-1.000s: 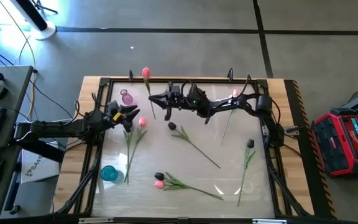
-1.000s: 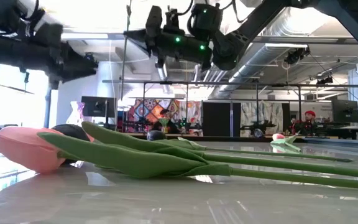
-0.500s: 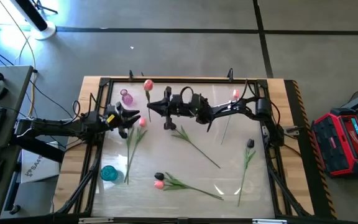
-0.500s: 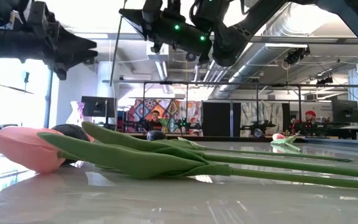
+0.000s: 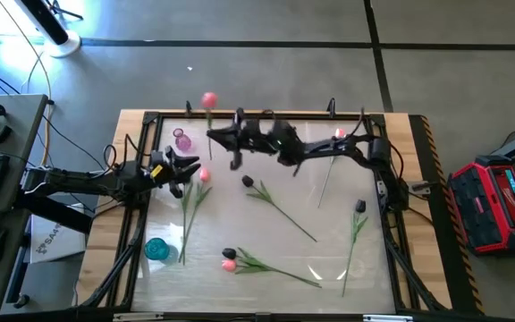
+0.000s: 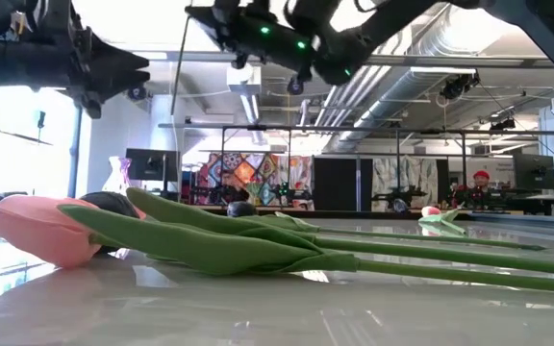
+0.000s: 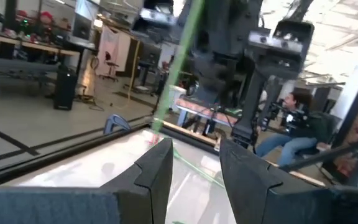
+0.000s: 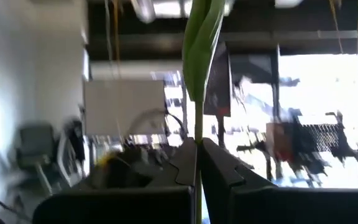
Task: Sort flowers into vase by color
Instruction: Put the pink flower into the purple vase
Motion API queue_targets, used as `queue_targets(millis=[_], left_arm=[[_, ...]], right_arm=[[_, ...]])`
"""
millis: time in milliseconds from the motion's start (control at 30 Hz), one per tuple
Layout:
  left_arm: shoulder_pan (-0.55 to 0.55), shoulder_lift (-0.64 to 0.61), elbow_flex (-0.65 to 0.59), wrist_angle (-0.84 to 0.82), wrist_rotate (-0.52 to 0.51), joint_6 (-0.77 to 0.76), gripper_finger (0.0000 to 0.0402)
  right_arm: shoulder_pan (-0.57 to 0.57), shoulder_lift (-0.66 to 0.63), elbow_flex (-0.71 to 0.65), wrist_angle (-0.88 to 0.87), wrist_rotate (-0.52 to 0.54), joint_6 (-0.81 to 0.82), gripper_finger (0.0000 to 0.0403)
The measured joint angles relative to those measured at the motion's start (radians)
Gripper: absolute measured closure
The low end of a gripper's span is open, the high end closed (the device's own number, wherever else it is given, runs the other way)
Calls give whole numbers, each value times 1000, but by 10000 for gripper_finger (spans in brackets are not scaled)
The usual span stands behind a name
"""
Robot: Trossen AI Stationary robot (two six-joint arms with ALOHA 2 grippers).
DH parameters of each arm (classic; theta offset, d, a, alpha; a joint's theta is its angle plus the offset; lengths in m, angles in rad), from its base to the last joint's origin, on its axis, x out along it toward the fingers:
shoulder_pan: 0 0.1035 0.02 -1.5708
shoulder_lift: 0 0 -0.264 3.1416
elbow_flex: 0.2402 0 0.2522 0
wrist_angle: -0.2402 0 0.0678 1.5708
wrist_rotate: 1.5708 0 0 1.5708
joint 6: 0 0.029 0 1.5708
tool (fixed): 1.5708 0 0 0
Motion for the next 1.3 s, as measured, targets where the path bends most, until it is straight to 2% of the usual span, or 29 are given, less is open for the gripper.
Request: queue_targets(millis=[133,233,500,667,833,967,1100,1300], left_arm=[[0,0,0,-2,-25,20,282],[0,-2,8,-6,-101,70,282],[2,-2,124,-24,-216,286,282],[35,-1,268,-210,-286,377,282],[98,20,399,-382,-252,384,282],[147,40,462,-413,-143,392,272],[194,80,526,-455,-52,366,239],[269,193,601,-500,-50,354,182]], right_arm=[[-17,0,162,-280,0,-56,403],[-29,12,240,-372,-3,-70,403],[-83,91,302,-378,-10,1,403],[-96,120,302,-393,-11,22,403],[-82,118,302,-373,-14,6,403],[-71,118,302,-364,-14,4,403],[-67,118,302,-383,-14,4,403],[-64,118,302,-378,-26,4,403]])
